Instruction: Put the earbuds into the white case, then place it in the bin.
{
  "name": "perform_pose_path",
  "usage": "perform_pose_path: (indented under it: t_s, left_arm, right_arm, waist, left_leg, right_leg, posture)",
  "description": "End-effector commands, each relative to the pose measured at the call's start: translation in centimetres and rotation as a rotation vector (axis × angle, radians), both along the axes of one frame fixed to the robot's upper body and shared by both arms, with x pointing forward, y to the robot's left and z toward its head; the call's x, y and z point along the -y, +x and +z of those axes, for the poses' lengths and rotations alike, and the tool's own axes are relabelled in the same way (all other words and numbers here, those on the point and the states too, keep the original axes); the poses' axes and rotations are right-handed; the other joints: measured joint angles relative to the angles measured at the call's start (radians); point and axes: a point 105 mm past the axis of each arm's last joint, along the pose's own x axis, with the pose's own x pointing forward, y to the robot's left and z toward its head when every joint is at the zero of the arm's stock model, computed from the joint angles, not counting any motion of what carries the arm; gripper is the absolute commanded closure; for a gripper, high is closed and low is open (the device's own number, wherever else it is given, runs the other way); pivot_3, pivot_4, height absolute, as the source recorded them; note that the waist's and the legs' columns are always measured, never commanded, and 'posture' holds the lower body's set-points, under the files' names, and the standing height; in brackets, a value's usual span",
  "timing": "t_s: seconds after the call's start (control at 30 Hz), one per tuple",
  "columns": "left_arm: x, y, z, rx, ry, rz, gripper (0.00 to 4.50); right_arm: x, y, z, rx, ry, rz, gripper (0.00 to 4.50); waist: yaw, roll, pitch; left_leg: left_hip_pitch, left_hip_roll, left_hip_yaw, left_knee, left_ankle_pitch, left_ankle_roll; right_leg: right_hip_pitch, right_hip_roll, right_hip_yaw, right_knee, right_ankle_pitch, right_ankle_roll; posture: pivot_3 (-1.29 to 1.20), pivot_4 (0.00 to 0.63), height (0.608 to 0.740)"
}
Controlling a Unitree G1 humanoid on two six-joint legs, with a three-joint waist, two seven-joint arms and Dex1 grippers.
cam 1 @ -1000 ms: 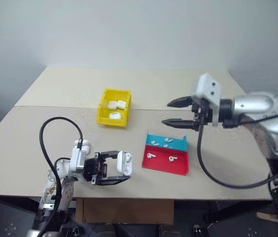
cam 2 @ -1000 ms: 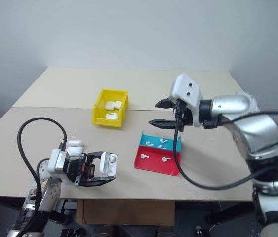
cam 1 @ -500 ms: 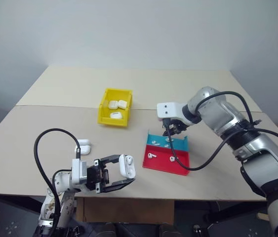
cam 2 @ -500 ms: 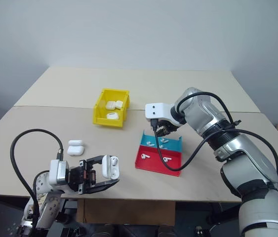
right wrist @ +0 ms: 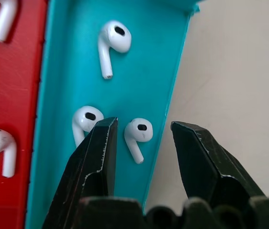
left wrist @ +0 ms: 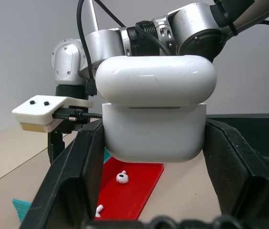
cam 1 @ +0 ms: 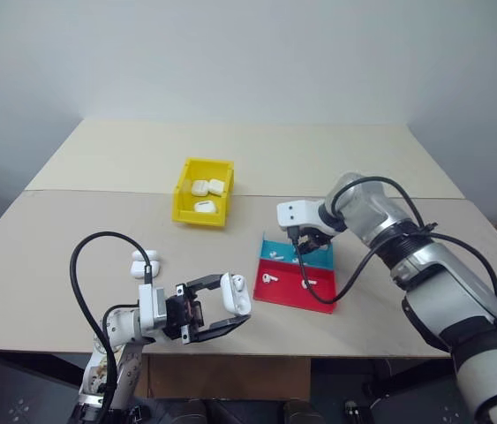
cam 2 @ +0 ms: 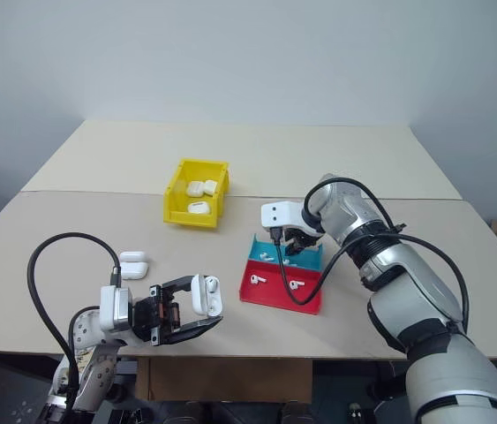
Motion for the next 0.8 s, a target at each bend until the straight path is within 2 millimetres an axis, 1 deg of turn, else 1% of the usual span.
perform_pose_path:
  t_s: [0.03, 0.27, 0.43, 0.8]
  left_arm:
    - [0.3, -0.3, 0.9, 0.051, -0.006, -0.01, 1.72]
    - [0.5, 0.0, 0.7, 0.064, -0.001, -0.009, 1.72]
    - [0.9, -0.6, 0.7, 0.051, -0.009, -0.025, 1.72]
    - [0.9, -0.3, 0.9, 0.057, -0.007, -0.013, 1.72]
  right_arm:
    - [-0.5, 0.6, 1.9, 0.05, 0.033, 0.015, 2.28]
    - [-0.6, 0.7, 1.3, 0.046, 0.033, 0.008, 2.28]
    - [-0.3, 0.7, 1.1, 0.028, 0.02, -0.004, 2.28]
    - [0.1, 0.7, 0.3, 0.012, 0.011, -0.01, 2.28]
  waist:
    - [0.0, 0.0, 0.0]
    - [0.0, 0.0, 0.0]
    - [0.0, 0.0, 0.0]
    - [-0.001, 0.0, 0.0]
  left_leg:
    - [0.0, 0.0, 0.0, 0.0, 0.0, 0.0]
    - [0.0, 0.0, 0.0, 0.0, 0.0, 0.0]
    - [0.0, 0.0, 0.0, 0.0, 0.0, 0.0]
    - [0.0, 0.0, 0.0, 0.0, 0.0, 0.0]
  right_leg:
    - [0.0, 0.0, 0.0, 0.0, 0.0, 0.0]
    - [0.0, 0.0, 0.0, 0.001, 0.0, 0.0]
    - [0.0, 0.0, 0.0, 0.001, 0.0, 0.0]
    - [0.0, 0.0, 0.0, 0.001, 0.0, 0.0]
  posture:
    - [0.0, 0.15, 0.74]
    - [0.0, 0.15, 0.74]
    - [0.0, 0.15, 0.74]
    - [0.0, 0.15, 0.74]
